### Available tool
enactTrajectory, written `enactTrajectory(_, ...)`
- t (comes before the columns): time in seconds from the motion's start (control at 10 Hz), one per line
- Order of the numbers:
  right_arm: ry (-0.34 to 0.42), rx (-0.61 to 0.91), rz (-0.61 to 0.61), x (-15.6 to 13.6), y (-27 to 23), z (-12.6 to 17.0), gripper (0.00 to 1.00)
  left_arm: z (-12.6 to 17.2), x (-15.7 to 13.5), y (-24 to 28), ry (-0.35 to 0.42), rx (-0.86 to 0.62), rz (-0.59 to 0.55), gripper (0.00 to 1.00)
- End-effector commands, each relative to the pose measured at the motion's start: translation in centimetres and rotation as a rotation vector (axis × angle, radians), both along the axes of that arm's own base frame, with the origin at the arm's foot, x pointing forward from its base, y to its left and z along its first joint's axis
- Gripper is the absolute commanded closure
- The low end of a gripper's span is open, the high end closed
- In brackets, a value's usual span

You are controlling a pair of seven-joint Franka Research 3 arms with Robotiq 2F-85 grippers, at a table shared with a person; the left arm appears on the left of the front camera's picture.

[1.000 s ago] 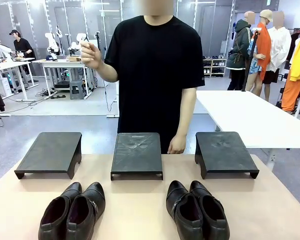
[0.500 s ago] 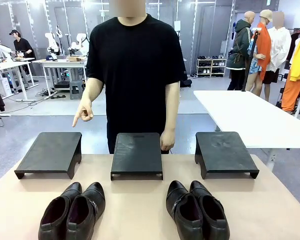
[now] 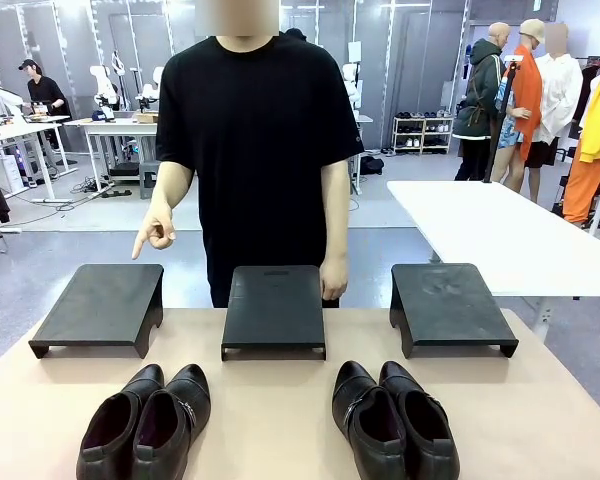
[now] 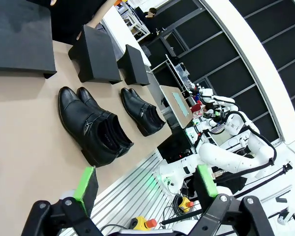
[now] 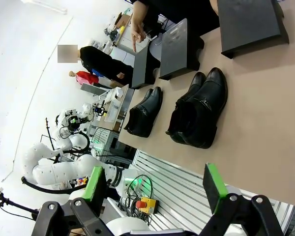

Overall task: Place the shoes on the stand as instructed by the person.
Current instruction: Pick up one pair of Shoes and place it on the Shoes Stand indicated by the person.

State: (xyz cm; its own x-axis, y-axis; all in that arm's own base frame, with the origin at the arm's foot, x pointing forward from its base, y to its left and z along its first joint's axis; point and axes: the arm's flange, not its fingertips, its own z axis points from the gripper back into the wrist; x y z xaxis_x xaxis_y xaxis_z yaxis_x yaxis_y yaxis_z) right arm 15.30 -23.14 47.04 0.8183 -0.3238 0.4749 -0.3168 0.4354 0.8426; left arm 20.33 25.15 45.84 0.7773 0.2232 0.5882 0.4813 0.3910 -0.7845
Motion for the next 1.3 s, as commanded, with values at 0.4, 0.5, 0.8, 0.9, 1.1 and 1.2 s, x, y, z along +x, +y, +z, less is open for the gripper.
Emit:
enactTrajectory(0.4,-0.023,-0.001,0.006,0.0,-0.1,0.1,0.0,8.0,3.4,-9.8,0.166,0.257,-0.118,0.0)
enactTrajectory(0.5,-0.023,-0.001,0.006,0.0,-0.1,0.1,0.0,10.0,4.3,-13.1,0.209,0.335,-0.148,0.0)
enactTrajectory(0.8,-0.023,-0.001,0.006,0.0,-0.1,0.1,0.0,11.5,6.0,-22.4,0.343,0.558,-0.169,0.0)
enactTrajectory(0.9,-0.023,-0.001,0.006,0.0,-0.1,0.1,0.0,11.2,6.5,-25.5,0.372,0.611,-0.153,0.0)
enactTrajectory(1.1,-0.023,-0.001,0.006,0.0,-0.1,0.1,0.0,9.8,7.8,-31.1,0.435,0.731,-0.09,0.0)
enactTrajectory(1.2,-0.023,-0.001,0.006,0.0,-0.1,0.1,0.0,8.4,8.3,-33.5,0.434,0.797,-0.07,0.0)
